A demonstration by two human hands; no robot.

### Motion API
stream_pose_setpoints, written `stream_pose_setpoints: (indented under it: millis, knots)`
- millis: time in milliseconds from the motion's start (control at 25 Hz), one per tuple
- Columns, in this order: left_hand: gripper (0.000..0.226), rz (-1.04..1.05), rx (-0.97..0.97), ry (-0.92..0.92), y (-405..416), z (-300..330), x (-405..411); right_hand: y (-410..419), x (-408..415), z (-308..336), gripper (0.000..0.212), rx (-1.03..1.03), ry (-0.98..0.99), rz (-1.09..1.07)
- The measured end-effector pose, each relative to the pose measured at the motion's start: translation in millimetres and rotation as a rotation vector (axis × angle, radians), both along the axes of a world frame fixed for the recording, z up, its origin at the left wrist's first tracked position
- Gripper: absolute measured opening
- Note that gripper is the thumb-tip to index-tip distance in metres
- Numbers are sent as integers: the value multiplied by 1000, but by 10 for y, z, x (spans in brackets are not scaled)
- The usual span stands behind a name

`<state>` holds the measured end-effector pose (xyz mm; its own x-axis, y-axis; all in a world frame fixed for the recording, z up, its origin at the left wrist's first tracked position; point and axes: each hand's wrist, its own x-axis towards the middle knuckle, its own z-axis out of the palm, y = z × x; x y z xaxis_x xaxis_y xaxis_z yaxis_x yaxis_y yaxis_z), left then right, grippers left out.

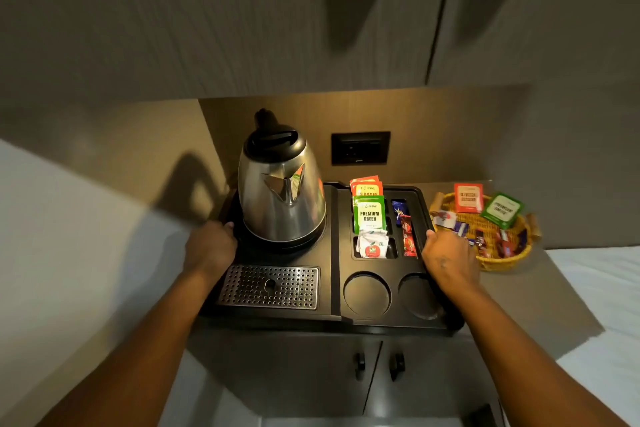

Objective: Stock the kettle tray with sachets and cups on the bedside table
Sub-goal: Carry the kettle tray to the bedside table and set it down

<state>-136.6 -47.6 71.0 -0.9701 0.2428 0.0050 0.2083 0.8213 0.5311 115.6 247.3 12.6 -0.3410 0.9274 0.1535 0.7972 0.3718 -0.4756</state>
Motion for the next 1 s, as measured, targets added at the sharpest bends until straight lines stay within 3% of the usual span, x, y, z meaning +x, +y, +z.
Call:
stream_pose_setpoints:
  millis: [160, 320, 640, 1000]
  knots:
    - [37, -123, -46, 94, 389, 131, 544, 62, 921, 180, 41, 35, 52, -120]
    - [38, -343, -54, 137, 979, 108, 1670, -40, 2643, 257, 41, 63, 38, -296]
    - [40, -1012, 23, 145, 1933, 12, 5195, -1154, 6666, 477, 42, 59, -9, -861]
    - [39, -1396, 39, 70, 2933, -97, 8668, -1984, 9575, 393, 39, 58, -2, -1339]
